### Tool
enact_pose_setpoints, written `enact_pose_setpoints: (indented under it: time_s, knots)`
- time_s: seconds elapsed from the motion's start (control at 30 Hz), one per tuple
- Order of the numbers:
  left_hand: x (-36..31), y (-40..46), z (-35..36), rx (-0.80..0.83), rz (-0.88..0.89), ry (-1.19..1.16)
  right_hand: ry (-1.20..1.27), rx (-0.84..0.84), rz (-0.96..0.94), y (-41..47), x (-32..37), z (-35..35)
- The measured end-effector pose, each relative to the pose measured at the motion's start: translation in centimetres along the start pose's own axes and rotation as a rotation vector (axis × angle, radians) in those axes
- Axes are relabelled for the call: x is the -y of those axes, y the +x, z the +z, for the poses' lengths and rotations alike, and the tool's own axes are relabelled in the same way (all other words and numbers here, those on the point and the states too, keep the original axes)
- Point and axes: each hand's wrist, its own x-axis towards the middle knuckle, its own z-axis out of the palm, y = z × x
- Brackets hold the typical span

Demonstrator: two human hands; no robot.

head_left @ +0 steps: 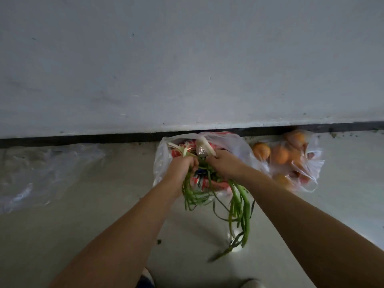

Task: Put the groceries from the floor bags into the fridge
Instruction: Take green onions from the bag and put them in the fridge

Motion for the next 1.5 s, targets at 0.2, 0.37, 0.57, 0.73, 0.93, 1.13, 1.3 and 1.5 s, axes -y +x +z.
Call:
enact_pose_setpoints:
  time_s: [0.2,0.37,0.57,0.73,0.93,1.13,1.3,1.5]
  knots:
    - [-3.7,-11.1,-1.9,-0.041,0.059,0.311,0.125,0.056,0.158,-10.0,4.9,-2.9]
    - [-9.4,-21.3,-2.4,0.120,0.211,0.548,0.080,-0.056,0.193,-19.7,9.8,-7.4]
    - [-18.6,-34.6,-0.4,0.192,0.403,0.723,0.019,-0.303,0.203,-33.9,16.6,-14.8]
    - [-25.3,-45.7,1.4,0.293,0.747,1.087,-0.071,-0.567,0.272,-47.7,20.3,-19.5]
    - [-27.7,-58.2,7.8,0.573,1.127,1.393,-0.079,-0.966,0.448,-65.8,21.0,-18.6]
    - [-20.4,-75.4,16.6,0.995,1.369,1.362,0.010,-1.301,0.691,-86.0,17.6,-12.9]
    - [-9.1,-89.5,20.1,1.401,1.276,1.239,0.164,-1.506,0.833,-102.1,14.3,-4.6]
    - [6.1,-105.0,20.4,1.704,1.074,1.165,0.149,-1.608,1.018,-118.8,9.9,7.3]
